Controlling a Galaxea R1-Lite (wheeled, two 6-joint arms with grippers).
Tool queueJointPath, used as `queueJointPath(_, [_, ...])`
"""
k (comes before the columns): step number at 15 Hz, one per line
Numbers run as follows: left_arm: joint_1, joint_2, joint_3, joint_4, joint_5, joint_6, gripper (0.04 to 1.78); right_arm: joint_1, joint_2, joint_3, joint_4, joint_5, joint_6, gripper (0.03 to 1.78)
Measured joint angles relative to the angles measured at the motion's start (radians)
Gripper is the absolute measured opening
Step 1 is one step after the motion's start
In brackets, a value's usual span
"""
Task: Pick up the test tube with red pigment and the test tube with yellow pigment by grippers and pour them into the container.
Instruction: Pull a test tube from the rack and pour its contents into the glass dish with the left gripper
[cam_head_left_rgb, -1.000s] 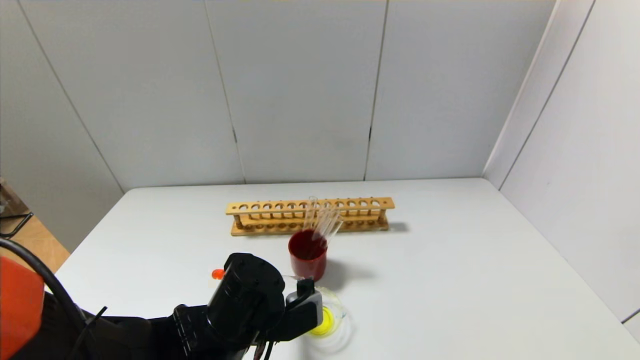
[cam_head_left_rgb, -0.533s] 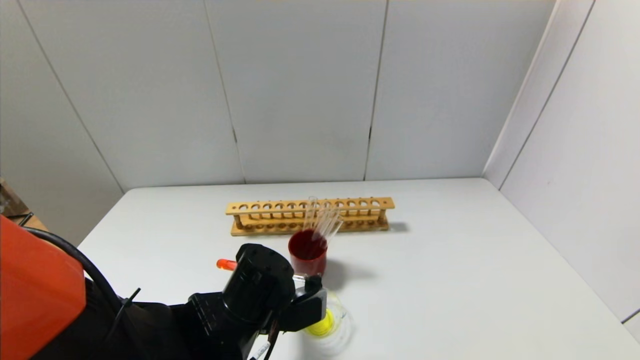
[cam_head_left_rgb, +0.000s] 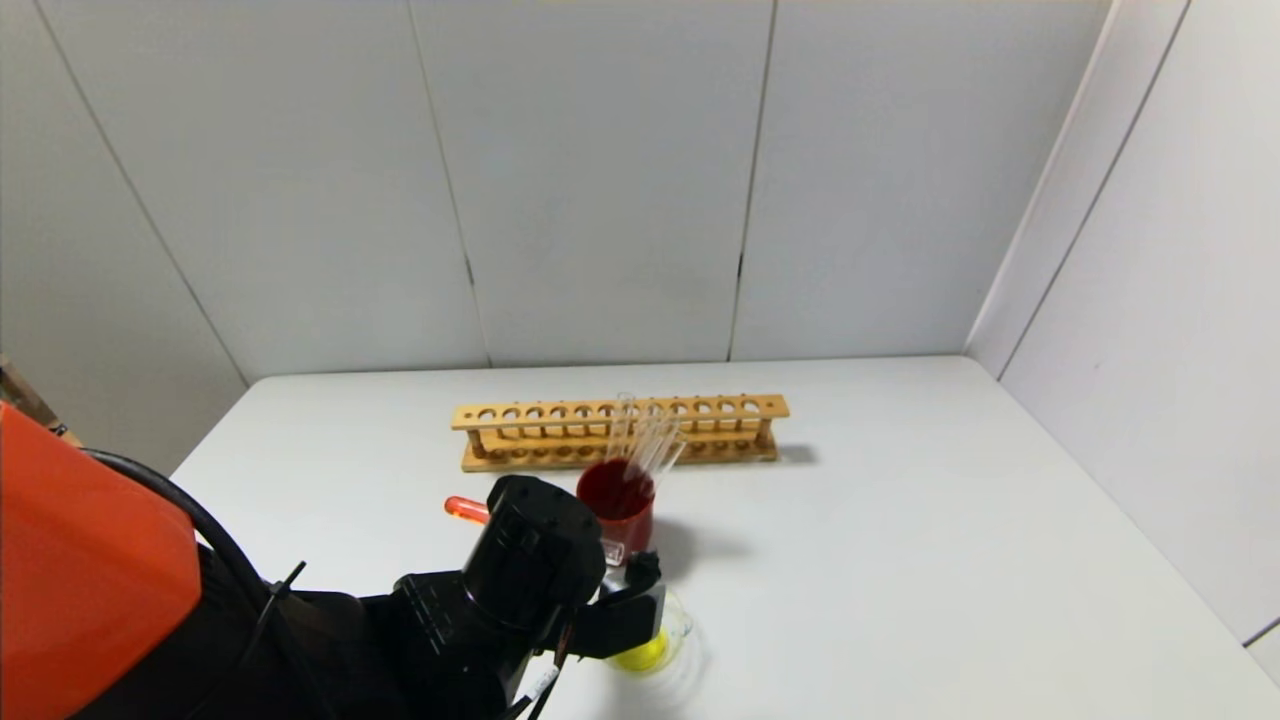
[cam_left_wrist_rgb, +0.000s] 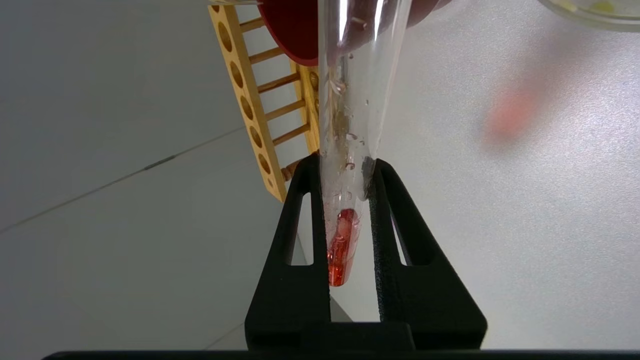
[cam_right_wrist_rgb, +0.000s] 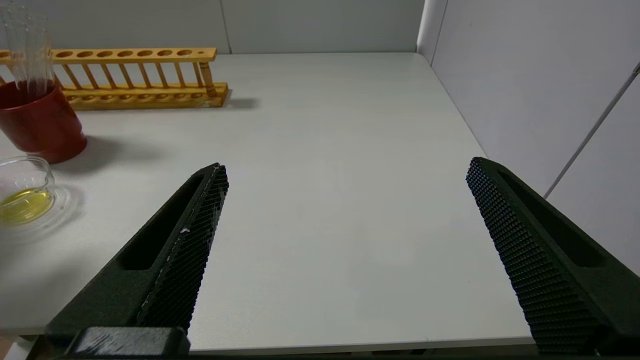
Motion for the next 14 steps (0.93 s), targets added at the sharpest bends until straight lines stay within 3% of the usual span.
queueJointPath(6, [-0.011,-0.004,-0.001,0.001,0.066,0.070,0.30,0.000,0.000,0.000,0.000,0.000,0.000,1.74])
queueJointPath(14, [-0.024,0.012,-0.003,0.000,0.070,0.069,0.30,0.000,0.000,0.000,0.000,0.000,0.000,1.74])
